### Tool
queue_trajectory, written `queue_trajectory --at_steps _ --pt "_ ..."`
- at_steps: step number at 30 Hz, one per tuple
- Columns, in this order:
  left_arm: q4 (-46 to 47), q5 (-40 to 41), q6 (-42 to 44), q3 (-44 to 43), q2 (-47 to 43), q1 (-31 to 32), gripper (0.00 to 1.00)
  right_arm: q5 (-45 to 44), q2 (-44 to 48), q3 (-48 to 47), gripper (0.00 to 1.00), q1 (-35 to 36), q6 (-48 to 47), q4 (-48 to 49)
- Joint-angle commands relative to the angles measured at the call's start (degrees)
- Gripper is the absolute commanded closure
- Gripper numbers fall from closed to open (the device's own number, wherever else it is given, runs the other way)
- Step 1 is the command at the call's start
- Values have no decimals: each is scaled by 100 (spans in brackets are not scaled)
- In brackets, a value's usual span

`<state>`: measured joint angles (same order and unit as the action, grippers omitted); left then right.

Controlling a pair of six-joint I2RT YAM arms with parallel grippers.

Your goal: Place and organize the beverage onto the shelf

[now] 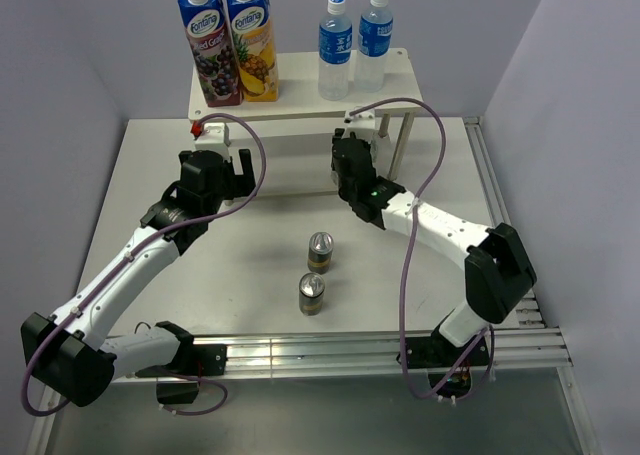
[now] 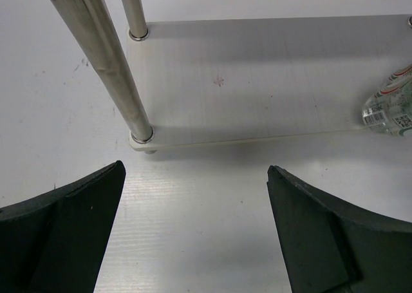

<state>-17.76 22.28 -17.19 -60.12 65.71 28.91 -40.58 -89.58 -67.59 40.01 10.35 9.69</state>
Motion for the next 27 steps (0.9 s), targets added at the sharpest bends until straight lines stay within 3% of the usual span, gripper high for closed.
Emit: queue_trajectory --at_steps 1,21,27 --pt "220 -84 58 -53 -85 -17 1 -3 -41 -518 100 -72 -59 1017" --pt "211 -172 40 -61 -50 -25 1 -512 -727 -298 100 -239 -296 2220" --pt "203 -172 40 -79 -41 -25 1 -548 -973 -491 100 -230 -288 2125"
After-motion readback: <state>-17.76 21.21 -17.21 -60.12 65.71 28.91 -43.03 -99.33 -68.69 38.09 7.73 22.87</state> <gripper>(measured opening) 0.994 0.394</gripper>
